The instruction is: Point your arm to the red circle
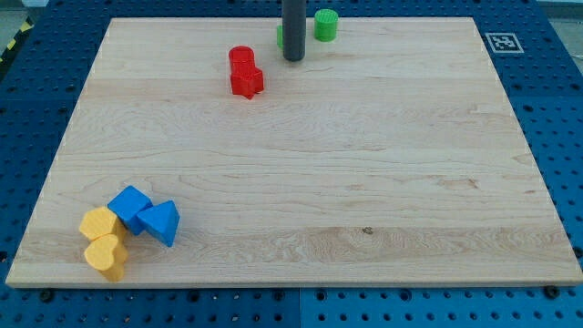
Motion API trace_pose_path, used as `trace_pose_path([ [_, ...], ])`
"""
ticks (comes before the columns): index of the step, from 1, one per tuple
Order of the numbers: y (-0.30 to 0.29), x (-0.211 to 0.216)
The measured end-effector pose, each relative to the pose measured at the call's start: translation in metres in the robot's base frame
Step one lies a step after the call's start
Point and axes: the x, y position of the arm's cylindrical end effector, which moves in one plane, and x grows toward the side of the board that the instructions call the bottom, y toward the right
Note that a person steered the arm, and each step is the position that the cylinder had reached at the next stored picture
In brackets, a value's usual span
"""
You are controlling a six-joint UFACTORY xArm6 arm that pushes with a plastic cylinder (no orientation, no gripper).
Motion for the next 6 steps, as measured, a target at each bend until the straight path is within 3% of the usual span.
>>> trace_pose_path([
  [3,-0.002,-0.014],
  [6,-0.14,-0.01],
])
